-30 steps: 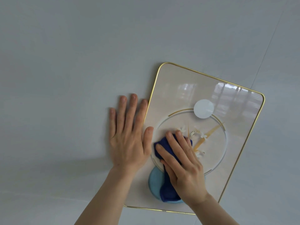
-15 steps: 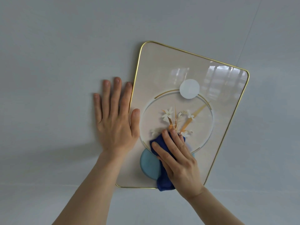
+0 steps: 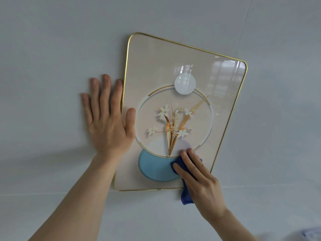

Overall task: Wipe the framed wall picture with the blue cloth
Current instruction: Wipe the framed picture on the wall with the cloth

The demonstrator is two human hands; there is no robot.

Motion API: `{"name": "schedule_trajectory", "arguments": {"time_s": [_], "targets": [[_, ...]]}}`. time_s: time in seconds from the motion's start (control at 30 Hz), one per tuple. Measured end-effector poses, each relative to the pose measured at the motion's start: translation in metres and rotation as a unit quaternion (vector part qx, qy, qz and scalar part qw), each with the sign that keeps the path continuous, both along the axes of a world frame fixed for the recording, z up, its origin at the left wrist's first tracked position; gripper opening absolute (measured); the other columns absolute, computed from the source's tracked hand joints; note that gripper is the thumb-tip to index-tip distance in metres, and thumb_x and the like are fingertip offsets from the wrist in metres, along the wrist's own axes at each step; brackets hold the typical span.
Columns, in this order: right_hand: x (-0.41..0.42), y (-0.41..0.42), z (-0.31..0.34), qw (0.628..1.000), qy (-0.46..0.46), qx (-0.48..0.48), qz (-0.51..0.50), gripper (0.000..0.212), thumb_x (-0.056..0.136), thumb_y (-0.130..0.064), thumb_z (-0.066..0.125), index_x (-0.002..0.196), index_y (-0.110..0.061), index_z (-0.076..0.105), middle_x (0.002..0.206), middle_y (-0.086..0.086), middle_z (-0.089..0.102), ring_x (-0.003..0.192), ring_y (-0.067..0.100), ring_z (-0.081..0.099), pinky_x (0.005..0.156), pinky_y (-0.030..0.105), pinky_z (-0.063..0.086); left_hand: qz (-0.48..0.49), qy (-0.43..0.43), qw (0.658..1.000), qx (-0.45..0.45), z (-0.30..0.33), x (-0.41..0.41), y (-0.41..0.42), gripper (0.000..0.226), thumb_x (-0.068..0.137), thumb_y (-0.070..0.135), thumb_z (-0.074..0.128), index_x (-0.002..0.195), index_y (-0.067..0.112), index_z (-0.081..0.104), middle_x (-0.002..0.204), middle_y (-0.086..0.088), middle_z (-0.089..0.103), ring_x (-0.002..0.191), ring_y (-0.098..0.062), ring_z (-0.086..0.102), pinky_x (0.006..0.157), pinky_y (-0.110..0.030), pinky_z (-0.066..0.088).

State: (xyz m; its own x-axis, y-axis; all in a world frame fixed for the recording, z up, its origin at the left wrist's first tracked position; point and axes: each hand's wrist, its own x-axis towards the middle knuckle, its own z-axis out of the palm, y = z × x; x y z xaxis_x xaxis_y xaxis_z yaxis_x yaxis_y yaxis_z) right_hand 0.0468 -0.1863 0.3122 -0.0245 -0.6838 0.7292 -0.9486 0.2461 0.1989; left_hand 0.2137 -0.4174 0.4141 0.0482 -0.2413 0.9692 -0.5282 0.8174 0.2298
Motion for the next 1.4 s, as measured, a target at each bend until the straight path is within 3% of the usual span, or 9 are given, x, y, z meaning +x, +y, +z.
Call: {"name": "schedule_trajectory", "arguments": {"time_s": [0.17, 0.3, 0.5, 0.67, 0.87, 0.97, 1.17, 1.27, 1.4], "targets": [[0.024, -0.001, 0.012, 0.995, -0.087, -0.055, 0.016, 0.067, 0.064, 0.012, 0.087, 0.121, -0.02, 0.075, 0.151, 0.002, 0.059, 0.143, 0.023, 0.053, 0.091, 0.036, 0.064, -0.059, -0.014, 0.998, 0.031, 0.004, 0.012, 0.006, 0.066, 0.105, 0.051, 0.023, 0.159, 0.015, 0.031, 0.171, -0.01, 0.022, 0.16, -0.031, 0.01, 0.13, -0.052, 0.004], [0.04, 0.01, 0.022, 0.954, -0.252, -0.161, -0.023, 0.044, 0.08, 0.005, 0.081, 0.114, -0.021, 0.079, 0.139, -0.004, 0.068, 0.12, 0.018, 0.069, 0.093, 0.026, 0.054, -0.147, -0.015, 0.986, 0.08, 0.01, 0.032, 0.022, 0.064, 0.104, 0.048, 0.032, 0.158, 0.015, 0.032, 0.17, -0.007, 0.025, 0.16, -0.025, 0.011, 0.13, -0.049, 0.009], [0.057, 0.043, 0.023, 0.881, -0.437, -0.172, -0.051, 0.037, 0.083, -0.005, 0.081, 0.109, -0.031, 0.075, 0.118, -0.007, 0.057, 0.099, 0.02, 0.065, 0.088, 0.034, 0.054, -0.194, 0.034, 0.969, 0.15, -0.023, 0.056, 0.078, 0.046, 0.1, 0.044, 0.046, 0.136, 0.018, 0.055, 0.146, -0.003, 0.057, 0.138, -0.025, 0.047, 0.112, -0.043, 0.035], [0.068, 0.071, 0.018, 0.81, -0.556, -0.184, -0.025, 0.04, 0.08, -0.004, 0.082, 0.099, -0.037, 0.07, 0.107, -0.007, 0.069, 0.098, 0.002, 0.067, 0.077, 0.018, 0.052, -0.286, -0.088, 0.933, 0.201, -0.062, 0.055, 0.121, 0.027, 0.092, 0.045, 0.051, 0.11, 0.031, 0.065, 0.112, 0.015, 0.068, 0.109, -0.014, 0.063, 0.09, -0.035, 0.05], [0.07, 0.101, 0.016, 0.739, -0.641, -0.206, -0.011, 0.034, 0.077, -0.005, 0.086, 0.098, -0.025, 0.071, 0.096, -0.006, 0.079, 0.094, 0.015, 0.075, 0.076, 0.036, 0.062, -0.371, -0.261, 0.862, 0.228, -0.087, 0.046, 0.157, 0.038, 0.094, 0.036, 0.068, 0.13, 0.042, 0.058, 0.128, 0.032, 0.054, 0.125, 0.003, 0.049, 0.103, -0.019, 0.041], [0.071, 0.113, 0.014, 0.74, -0.646, -0.187, 0.002, 0.032, 0.077, -0.004, 0.086, 0.097, -0.025, 0.072, 0.096, -0.005, 0.079, 0.092, 0.018, 0.076, 0.076, 0.037, 0.064, -0.366, -0.29, 0.85, 0.244, -0.093, 0.041, 0.175, 0.044, 0.095, 0.039, 0.067, 0.137, 0.044, 0.053, 0.134, 0.034, 0.049, 0.131, 0.004, 0.045, 0.109, -0.02, 0.037], [0.072, 0.128, 0.02, 0.788, -0.585, -0.189, 0.002, 0.042, 0.082, -0.006, 0.082, 0.093, -0.043, 0.066, 0.096, -0.019, 0.075, 0.095, -0.003, 0.07, 0.065, 0.01, 0.053, -0.276, -0.261, 0.892, 0.246, -0.107, 0.042, 0.178, 0.047, 0.096, 0.043, 0.064, 0.141, 0.033, 0.053, 0.149, 0.015, 0.052, 0.141, -0.012, 0.044, 0.117, -0.031, 0.035], [0.073, 0.122, 0.025, 0.803, -0.562, -0.197, 0.015, 0.047, 0.084, -0.007, 0.081, 0.096, -0.048, 0.062, 0.106, -0.022, 0.07, 0.099, -0.012, 0.065, 0.076, 0.014, 0.052, -0.202, -0.254, 0.929, 0.178, -0.097, 0.04, 0.164, 0.054, 0.096, 0.043, 0.063, 0.144, 0.025, 0.051, 0.158, 0.004, 0.046, 0.149, -0.021, 0.038, 0.125, -0.041, 0.027], [0.071, 0.101, 0.028, 0.821, -0.524, -0.223, 0.04, 0.042, 0.085, -0.007, 0.081, 0.119, -0.03, 0.07, 0.115, -0.014, 0.064, 0.108, 0.004, 0.067, 0.09, 0.03, 0.06, -0.139, -0.26, 0.95, 0.1, -0.07, 0.031, 0.151, 0.059, 0.096, 0.046, 0.054, 0.15, 0.023, 0.043, 0.166, -0.001, 0.034, 0.157, -0.026, 0.024, 0.13, -0.047, 0.013]]}}
